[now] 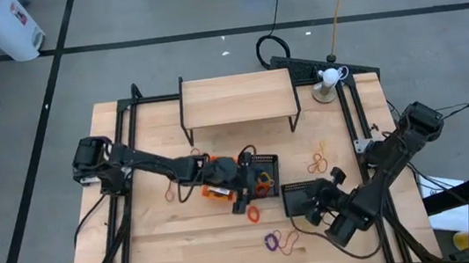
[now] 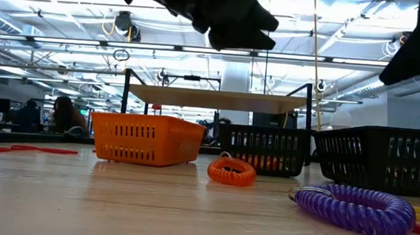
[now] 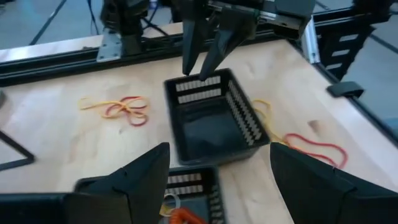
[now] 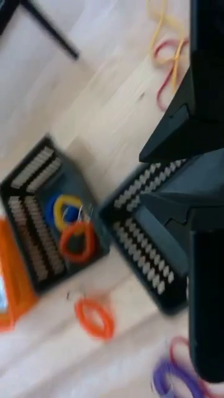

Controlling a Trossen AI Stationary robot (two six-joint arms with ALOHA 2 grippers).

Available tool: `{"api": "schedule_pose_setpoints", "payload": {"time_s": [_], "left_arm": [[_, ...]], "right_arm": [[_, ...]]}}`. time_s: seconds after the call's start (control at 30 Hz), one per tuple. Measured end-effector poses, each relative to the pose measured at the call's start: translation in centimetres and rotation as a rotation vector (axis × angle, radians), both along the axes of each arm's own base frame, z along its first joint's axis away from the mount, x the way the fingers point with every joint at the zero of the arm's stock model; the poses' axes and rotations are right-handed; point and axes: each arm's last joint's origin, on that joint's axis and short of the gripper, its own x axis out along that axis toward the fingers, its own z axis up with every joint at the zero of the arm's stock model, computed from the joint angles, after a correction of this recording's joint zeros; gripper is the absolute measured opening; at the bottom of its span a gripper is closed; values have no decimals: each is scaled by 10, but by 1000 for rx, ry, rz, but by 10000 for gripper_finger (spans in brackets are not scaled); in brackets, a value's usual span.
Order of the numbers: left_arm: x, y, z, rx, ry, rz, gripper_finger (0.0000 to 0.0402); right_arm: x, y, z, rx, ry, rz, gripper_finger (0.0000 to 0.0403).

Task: Pick & Place Office Desk Supplies
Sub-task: Adjust the black bins on the table

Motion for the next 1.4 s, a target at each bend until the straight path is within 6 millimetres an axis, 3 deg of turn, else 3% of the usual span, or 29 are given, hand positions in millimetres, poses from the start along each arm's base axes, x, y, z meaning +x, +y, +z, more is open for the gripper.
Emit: {"api": "schedule_pose_setpoints", "payload": {"time_s": [0.17, 0.37, 0.57, 0.83, 1.4], "left_arm": [[2, 16, 0, 17, -4, 49, 278], [5, 31, 2, 131, -38, 129, 278], [6, 47, 4, 210, -63, 178, 278], [8, 66, 8, 238, -104, 219, 278], [9, 73, 18, 250, -123, 245, 278]], "right_arm": [[-5, -10, -2, 71, 89, -135, 77], [-11, 1, -6, 268, 202, -182, 77], [-10, 12, -8, 456, 279, -173, 77], [0, 26, -6, 594, 224, -74, 77], [-2, 25, -7, 699, 298, -183, 77]]}}
